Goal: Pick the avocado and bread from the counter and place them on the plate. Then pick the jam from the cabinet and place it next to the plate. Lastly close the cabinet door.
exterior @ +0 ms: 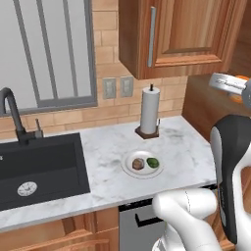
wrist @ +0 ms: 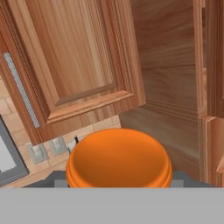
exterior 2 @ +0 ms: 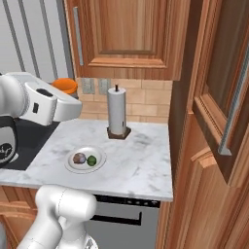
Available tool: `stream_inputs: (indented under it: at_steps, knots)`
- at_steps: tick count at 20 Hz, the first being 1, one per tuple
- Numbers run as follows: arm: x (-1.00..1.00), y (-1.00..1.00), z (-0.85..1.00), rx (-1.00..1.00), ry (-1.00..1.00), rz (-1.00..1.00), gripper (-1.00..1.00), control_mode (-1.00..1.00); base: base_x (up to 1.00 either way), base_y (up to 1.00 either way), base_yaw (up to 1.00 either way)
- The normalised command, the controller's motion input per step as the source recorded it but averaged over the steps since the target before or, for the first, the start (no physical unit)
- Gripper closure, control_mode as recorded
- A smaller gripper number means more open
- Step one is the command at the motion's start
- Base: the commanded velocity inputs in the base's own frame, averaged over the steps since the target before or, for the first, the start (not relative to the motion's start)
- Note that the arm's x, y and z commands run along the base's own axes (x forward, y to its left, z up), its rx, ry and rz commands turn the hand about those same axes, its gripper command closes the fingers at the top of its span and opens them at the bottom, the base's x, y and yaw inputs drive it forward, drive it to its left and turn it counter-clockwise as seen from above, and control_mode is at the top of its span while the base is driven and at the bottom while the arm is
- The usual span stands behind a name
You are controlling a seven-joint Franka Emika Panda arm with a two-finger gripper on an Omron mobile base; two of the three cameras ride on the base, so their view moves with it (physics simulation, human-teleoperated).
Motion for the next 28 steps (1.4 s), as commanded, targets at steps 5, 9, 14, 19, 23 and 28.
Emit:
stream_inputs:
  at_steps: [5, 9, 14, 19, 23, 28]
  knots:
    - [0.00, 0.00, 0.00, 0.00, 0.00, 0.00, 1.00, 1.00, 0.00, 0.18, 0.15]
    - [0.00, 0.00, 0.00, 0.00, 0.00, 0.00, 1.00, 1.00, 0.00, 0.12, 0.21]
    - [0.00, 0.00, 0.00, 0.00, 0.00, 0.00, 1.00, 1.00, -0.01, 0.10, 0.24]
    - [0.00, 0.00, 0.00, 0.00, 0.00, 0.00, 1.00, 1.00, 0.00, 0.09, 0.24]
    - [0.00, 0.00, 0.00, 0.00, 0.00, 0.00, 1.00, 1.00, 0.00, 0.09, 0.22]
    - [0.00, 0.00, 0.00, 0.00, 0.00, 0.00, 1.00, 1.00, 0.00, 0.10, 0.15]
